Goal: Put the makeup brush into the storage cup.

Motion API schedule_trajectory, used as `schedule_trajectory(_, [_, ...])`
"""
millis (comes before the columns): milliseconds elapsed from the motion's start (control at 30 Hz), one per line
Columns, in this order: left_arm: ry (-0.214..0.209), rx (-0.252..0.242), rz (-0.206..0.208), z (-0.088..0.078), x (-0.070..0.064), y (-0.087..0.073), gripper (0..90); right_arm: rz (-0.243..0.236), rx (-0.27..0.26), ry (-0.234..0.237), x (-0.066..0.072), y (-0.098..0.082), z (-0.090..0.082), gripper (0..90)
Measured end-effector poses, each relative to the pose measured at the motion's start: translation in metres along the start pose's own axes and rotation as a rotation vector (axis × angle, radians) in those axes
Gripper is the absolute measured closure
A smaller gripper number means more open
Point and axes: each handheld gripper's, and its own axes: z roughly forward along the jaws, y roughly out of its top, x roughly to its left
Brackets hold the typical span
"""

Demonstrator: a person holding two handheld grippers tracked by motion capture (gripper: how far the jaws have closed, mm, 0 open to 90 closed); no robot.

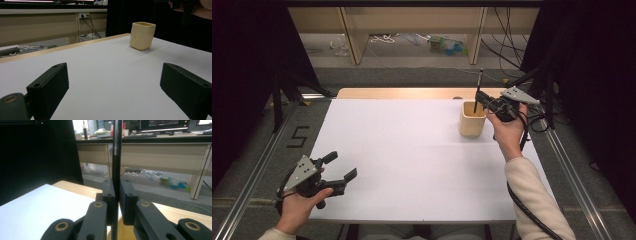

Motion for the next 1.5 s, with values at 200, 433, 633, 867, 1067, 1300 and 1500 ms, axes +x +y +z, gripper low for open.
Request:
schedule_trajectory(200, [-0.001, 0.000, -0.001, 0.0000, 0.0001, -0.0001, 7.9, 0.000, -0.007, -0.002, -0.0014, -0.0005, 0.0014, 84.4])
schedule_trajectory(433, [-0.002, 0.000, 0.000, 0.0001, 0.0000, -0.0001, 7.9, 0.001, -0.009, -0.008, -0.0023, -0.0008, 0.0030, 84.4])
schedule_trajectory(633, [-0.002, 0.000, 0.000, 0.0001, 0.0000, -0.0001, 7.9, 0.003, 0.002, -0.015, -0.0033, -0.0007, 0.0029, 84.3])
schedule_trajectory(867, [-0.002, 0.000, 0.000, 0.0002, -0.0001, -0.0001, 8.0, 0.001, -0.004, -0.023, -0.0053, -0.0014, 0.0041, 84.3])
schedule_trajectory(1067, [-0.002, 0.001, -0.001, 0.0002, -0.0001, -0.0001, 8.0, 0.007, 0.002, -0.027, -0.0070, -0.0023, 0.0050, 84.3])
schedule_trajectory(1300, [-0.002, 0.001, 0.000, 0.0002, 0.0000, -0.0002, 8.0, 0.007, -0.003, -0.031, -0.0077, -0.0027, 0.0071, 84.3])
schedule_trajectory(1500, [-0.002, 0.001, -0.001, 0.0003, -0.0002, -0.0002, 8.0, 0.012, 0.000, -0.034, -0.0090, -0.0039, 0.0085, 84.4])
